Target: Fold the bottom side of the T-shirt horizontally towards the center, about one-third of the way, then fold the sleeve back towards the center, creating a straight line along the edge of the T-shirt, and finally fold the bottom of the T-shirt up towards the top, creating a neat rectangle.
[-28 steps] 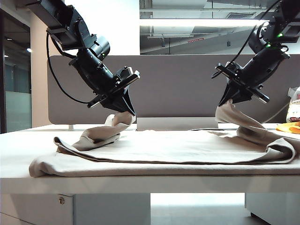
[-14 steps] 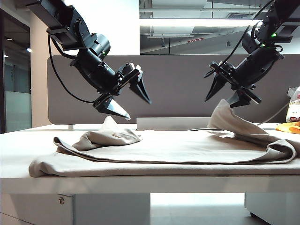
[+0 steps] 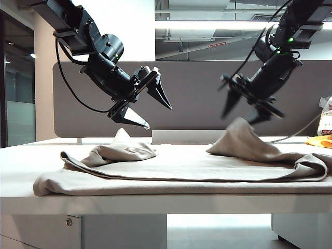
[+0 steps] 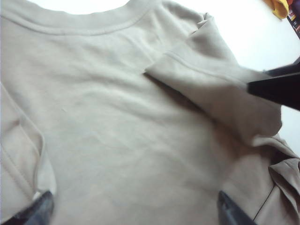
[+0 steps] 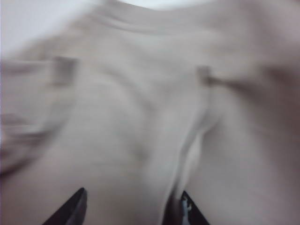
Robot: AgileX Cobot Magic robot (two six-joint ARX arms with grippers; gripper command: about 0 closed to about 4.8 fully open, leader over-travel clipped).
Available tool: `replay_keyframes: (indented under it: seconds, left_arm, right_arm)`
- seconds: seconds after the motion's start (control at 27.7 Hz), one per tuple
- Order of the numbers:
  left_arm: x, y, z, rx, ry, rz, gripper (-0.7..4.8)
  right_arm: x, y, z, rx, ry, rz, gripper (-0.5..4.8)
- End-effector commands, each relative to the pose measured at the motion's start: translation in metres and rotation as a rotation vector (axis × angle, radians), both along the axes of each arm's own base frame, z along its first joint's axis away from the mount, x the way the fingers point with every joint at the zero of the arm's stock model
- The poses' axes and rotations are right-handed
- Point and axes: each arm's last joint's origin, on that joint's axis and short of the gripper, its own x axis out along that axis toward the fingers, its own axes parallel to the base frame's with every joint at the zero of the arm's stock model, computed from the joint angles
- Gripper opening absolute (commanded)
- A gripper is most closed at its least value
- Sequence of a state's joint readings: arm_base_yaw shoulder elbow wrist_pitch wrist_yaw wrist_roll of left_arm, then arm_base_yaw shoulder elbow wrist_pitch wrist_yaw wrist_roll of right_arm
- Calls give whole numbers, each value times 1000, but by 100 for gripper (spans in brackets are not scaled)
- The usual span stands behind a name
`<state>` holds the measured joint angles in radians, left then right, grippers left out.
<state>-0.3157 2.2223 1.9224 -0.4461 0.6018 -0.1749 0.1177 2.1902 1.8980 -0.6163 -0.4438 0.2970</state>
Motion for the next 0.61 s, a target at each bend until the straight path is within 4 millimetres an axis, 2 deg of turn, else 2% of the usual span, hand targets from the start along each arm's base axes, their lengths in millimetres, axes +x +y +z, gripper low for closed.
replay_keyframes:
  seconds: [0.04, 0.22, 0.32, 0.4, 0.47, 0.54, 0.61]
  left_arm:
    - [-2, 0, 4, 0, 3, -5, 463]
    - [-2, 1, 4, 4, 10, -6, 463]
    - [-2, 1, 4, 8, 8, -2, 463]
    - [-2, 1, 4, 9, 8, -1, 463]
    - [-2, 1, 4, 10, 11, -2, 463]
    - [-2, 1, 4, 10, 11, -1, 463]
    - [-2, 1, 4, 15, 7, 1, 463]
  right_arm:
    - [-2, -5, -3, -201, -16, -15, 252]
    - [2, -7, 3, -284, -87, -23, 252]
    - [4, 2, 8, -88, -139, 113, 252]
    - [3, 5, 8, -102, -141, 112, 253]
    - [0, 8, 7, -354, -141, 38, 267]
    - [-3, 13, 5, -657, -164, 95, 275]
    - [-4, 18, 5, -737, -174, 89, 275]
